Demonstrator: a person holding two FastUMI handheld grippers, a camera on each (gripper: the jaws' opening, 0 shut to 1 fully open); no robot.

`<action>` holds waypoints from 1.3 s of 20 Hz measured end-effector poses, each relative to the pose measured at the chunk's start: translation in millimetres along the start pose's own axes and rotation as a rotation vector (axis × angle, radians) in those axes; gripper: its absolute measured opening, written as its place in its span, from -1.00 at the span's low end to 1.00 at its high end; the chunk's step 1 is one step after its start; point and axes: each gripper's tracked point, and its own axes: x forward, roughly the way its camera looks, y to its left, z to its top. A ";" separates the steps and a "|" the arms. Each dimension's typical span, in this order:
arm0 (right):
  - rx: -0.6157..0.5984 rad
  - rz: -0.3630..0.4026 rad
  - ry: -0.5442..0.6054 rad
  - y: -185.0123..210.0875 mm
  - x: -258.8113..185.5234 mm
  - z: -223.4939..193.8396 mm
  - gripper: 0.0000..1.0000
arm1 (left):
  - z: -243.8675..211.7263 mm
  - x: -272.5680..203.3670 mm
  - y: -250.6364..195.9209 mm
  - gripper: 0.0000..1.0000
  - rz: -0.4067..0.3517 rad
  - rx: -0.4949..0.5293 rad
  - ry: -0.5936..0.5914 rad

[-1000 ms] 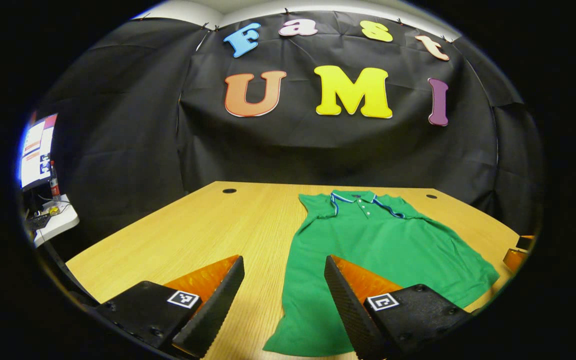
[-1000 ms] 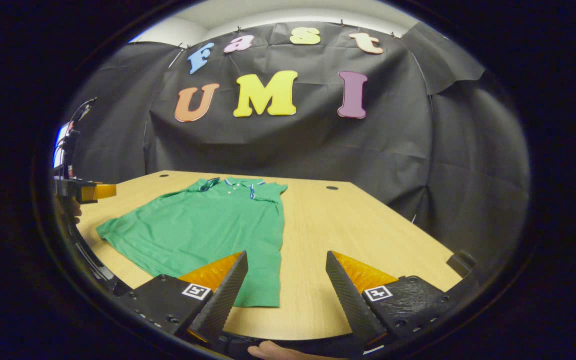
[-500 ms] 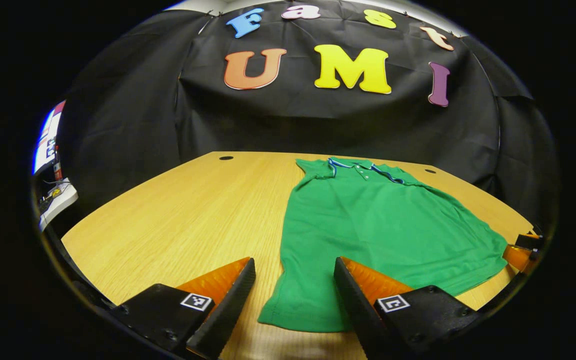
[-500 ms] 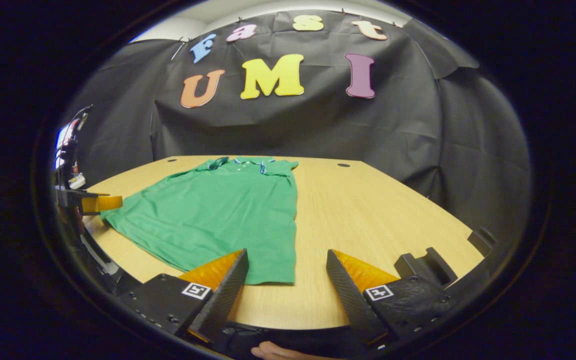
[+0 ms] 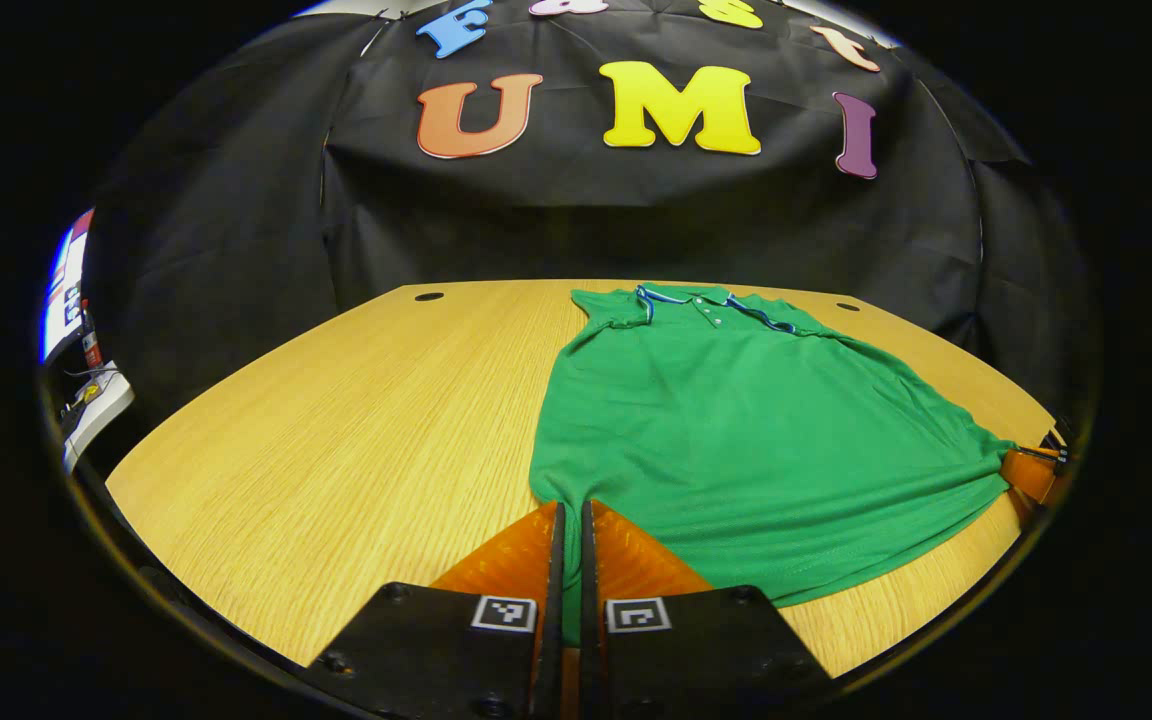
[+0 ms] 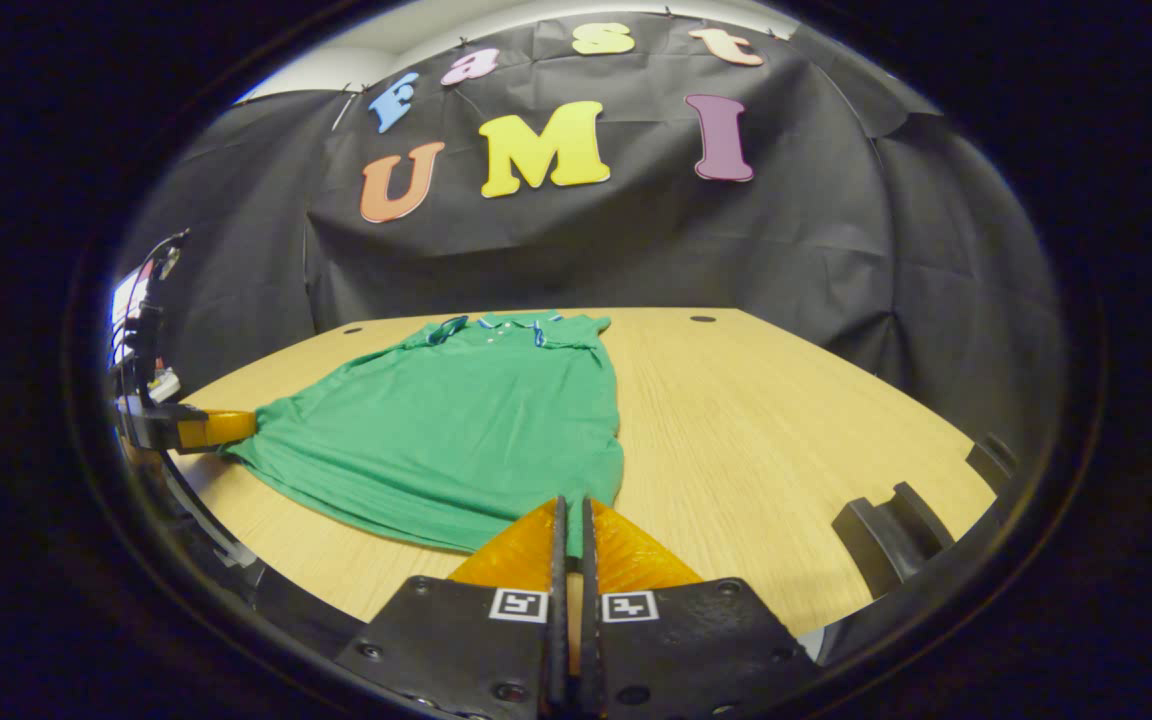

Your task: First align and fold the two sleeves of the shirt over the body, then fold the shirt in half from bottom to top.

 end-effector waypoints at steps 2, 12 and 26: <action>-0.054 0.003 -0.005 2.2 -0.3 2.2 -0.99 | 2.6 1.9 -5.7 -0.82 -0.016 -0.010 0.006; -0.063 0.052 -0.094 3.9 8.8 74.0 -0.99 | 67.2 2.9 -8.5 -0.84 -0.016 -0.009 -0.079; -0.171 0.068 -0.244 20.5 129.5 248.0 -0.96 | 212.5 101.5 5.5 -0.85 -0.034 0.000 -0.177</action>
